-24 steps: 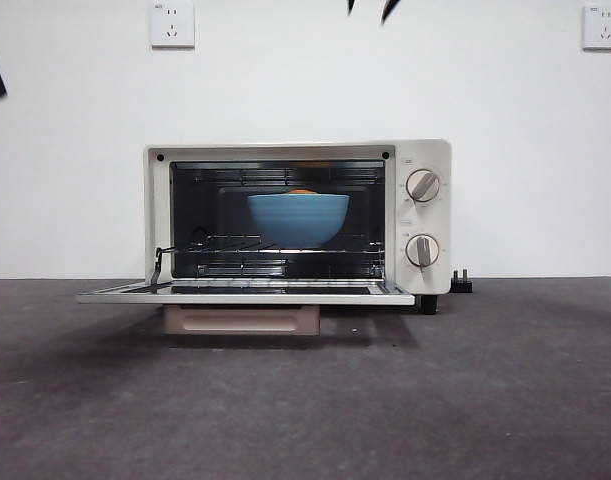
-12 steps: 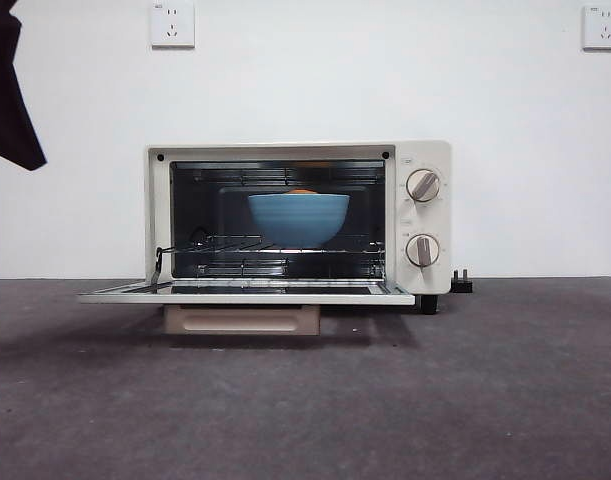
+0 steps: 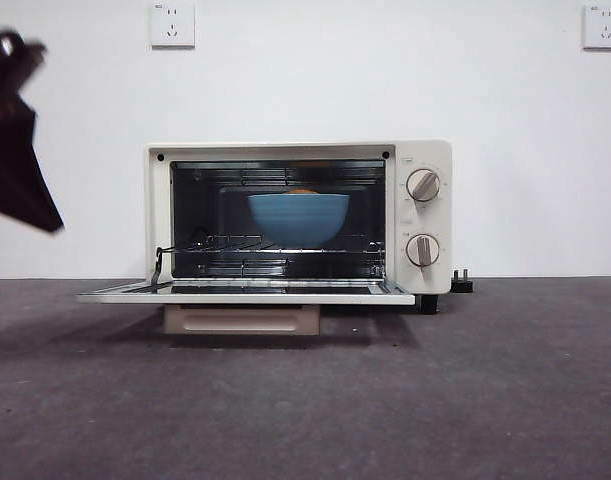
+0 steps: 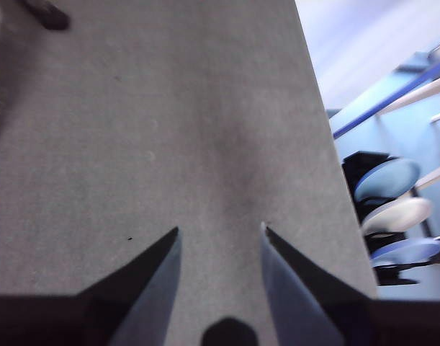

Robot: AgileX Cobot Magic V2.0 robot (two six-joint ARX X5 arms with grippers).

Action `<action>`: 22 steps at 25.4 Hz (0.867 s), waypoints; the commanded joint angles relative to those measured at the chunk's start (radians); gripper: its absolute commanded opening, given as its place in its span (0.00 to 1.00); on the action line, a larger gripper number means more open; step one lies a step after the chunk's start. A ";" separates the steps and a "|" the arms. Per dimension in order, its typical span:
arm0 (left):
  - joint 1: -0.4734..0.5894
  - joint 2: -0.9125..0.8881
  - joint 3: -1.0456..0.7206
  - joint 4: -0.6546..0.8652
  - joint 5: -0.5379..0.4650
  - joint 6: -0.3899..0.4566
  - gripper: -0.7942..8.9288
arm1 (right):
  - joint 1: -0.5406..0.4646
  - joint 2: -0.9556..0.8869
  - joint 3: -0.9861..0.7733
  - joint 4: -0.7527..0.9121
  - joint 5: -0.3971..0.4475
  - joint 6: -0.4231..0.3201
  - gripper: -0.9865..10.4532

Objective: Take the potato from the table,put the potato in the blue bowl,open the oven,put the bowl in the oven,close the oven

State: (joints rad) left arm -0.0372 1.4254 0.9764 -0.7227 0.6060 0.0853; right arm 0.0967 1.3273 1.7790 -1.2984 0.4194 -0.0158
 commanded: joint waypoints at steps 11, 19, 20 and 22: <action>0.061 0.301 -0.001 0.143 0.067 -0.079 0.07 | -0.201 -0.493 -0.521 0.194 -0.447 -0.053 0.25; 0.067 0.328 -0.001 0.315 0.074 -0.286 0.07 | -0.201 -0.736 -0.645 0.076 -0.525 -0.008 0.25; 0.067 0.328 -0.001 0.322 0.074 -0.293 0.07 | -0.201 -0.751 -0.645 0.069 -0.525 -0.006 0.25; 0.067 0.328 -0.001 0.328 0.058 -0.302 0.07 | -0.202 -0.768 -0.645 0.056 -0.525 0.017 0.25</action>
State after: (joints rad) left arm 0.0273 1.7412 0.9760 -0.4320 0.6632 -0.1967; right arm -0.1051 0.5613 1.1423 -1.2461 -0.1047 -0.0196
